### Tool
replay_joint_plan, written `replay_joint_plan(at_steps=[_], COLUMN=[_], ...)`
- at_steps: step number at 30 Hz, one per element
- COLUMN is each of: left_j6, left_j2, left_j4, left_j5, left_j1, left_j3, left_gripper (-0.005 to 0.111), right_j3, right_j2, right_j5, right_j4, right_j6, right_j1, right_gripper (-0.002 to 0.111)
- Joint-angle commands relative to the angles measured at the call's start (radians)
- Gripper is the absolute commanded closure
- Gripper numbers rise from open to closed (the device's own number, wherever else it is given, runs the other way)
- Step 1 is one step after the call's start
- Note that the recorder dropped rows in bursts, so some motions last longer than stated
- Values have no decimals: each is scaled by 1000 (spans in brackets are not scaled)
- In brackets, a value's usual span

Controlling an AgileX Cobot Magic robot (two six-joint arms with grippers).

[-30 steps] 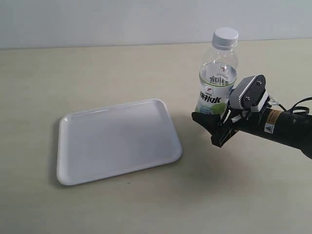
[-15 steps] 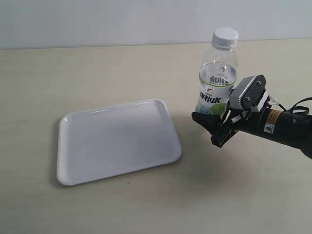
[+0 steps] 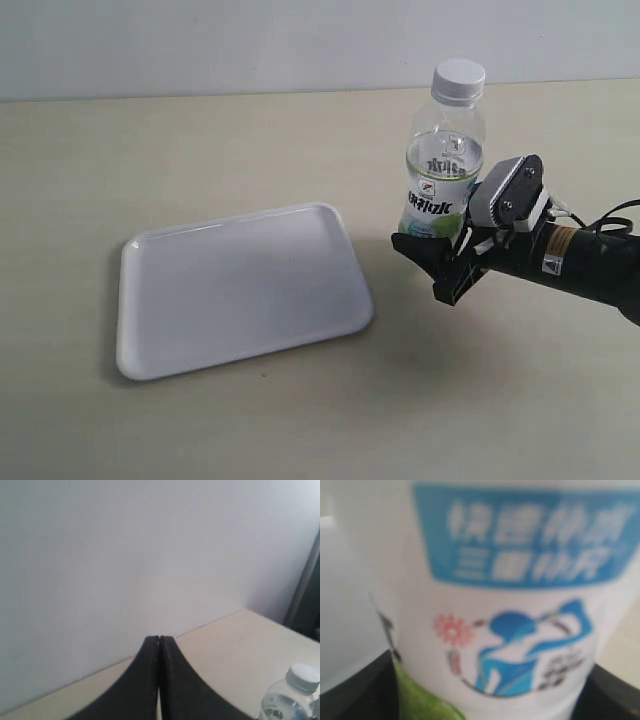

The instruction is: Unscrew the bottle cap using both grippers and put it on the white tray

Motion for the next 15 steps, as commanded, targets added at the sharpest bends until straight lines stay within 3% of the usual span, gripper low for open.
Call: replay_joint_plan(at_steps=[1,5,12,15], left_j6=[-93,59,471,627], left_j2=[162,187,210,256], left_j4=[314,314,314,305], left_j5=[-36,133,937,1109], left_j1=[0,-4,-134,-197], left_j3=[-270,-341,-336,-336], left_gripper=[107,107,107,107], right_j3=[-1,-1,-1,-1], right_j2=[-13,-13,-13,-13], right_j5=[-45,-45,-45,-45], right_j4=[-5,-5,22,48], right_j6=[-10,-10,-10,-10], right_j1=[0,0,0,0], right_gripper=[108,108,108,108])
